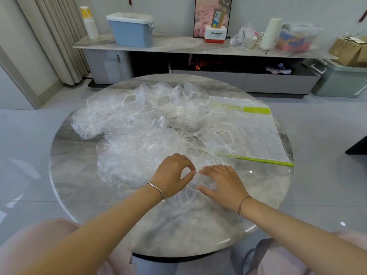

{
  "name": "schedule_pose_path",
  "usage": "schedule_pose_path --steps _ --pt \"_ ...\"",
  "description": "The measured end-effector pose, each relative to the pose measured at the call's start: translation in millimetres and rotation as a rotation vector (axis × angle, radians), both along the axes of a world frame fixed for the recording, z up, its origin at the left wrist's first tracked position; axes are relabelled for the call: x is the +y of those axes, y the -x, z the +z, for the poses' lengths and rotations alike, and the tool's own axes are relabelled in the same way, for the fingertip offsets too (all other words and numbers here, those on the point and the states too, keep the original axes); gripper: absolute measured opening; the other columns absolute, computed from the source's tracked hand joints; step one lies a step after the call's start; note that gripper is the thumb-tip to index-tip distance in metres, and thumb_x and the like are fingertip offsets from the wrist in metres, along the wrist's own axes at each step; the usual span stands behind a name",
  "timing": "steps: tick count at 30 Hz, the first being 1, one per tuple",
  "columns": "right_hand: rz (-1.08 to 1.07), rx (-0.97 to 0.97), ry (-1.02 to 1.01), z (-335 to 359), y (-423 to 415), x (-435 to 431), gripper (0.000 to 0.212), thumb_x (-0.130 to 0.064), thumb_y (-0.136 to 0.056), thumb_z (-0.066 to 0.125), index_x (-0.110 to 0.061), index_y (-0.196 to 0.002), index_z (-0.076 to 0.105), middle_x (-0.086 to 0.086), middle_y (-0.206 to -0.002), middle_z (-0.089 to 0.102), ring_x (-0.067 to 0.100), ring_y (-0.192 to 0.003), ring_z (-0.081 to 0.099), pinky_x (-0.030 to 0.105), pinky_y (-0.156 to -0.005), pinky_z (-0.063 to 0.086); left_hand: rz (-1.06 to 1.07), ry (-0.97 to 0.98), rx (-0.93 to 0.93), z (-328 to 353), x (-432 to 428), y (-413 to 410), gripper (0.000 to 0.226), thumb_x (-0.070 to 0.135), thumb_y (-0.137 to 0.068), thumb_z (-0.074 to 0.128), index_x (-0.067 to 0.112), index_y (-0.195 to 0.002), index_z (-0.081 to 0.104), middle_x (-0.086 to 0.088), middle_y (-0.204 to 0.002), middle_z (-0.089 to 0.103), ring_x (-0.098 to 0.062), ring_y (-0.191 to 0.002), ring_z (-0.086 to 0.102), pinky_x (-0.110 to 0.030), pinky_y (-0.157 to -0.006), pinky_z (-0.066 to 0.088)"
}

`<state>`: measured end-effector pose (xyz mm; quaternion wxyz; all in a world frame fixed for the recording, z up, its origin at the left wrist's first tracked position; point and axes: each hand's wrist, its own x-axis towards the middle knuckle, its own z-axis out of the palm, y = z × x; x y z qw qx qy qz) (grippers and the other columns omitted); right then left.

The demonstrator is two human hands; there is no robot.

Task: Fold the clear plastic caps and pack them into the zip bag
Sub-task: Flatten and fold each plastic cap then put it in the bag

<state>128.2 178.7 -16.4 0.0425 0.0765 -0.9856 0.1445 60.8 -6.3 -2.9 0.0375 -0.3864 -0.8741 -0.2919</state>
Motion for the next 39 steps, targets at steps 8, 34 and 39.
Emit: schedule_pose_path --steps 8,34,39 --pt "-0.075 0.025 0.211 9.5 -3.1 -7.2 0.032 -0.033 -0.088 0.062 -0.022 -0.117 0.066 -0.004 -0.116 0.067 0.014 -0.111 0.058 0.023 -0.094 0.039 -0.004 -0.184 -0.278 15.1 14.2 -10.8 0.040 0.047 -0.079 0.068 0.031 -0.115 0.058 0.018 -0.120 0.054 0.001 -0.115 0.042 -0.016 -0.102 0.033" --pt "-0.262 -0.160 0.523 -17.4 -18.4 28.1 0.043 -0.038 -0.091 0.058 -0.016 -0.054 0.063 -0.007 -0.053 0.059 0.007 -0.068 0.052 0.024 -0.078 0.037 0.036 0.170 -0.070 -15.9 5.2 0.0 0.038 0.054 -0.087 0.053 0.018 -0.086 0.065 0.008 -0.076 0.059 -0.012 -0.079 0.051 -0.022 -0.077 0.031" --pt "-0.366 -0.101 0.413 -15.4 -16.0 28.3 0.036 -0.028 -0.084 0.066 -0.021 -0.058 0.042 -0.008 -0.061 0.047 0.007 -0.065 0.045 0.028 -0.082 0.031 0.157 0.025 -0.231 -14.7 10.4 1.2 0.019 0.038 -0.084 0.067 0.021 -0.092 0.061 0.010 -0.065 0.069 -0.005 -0.063 0.058 -0.020 -0.076 0.042"
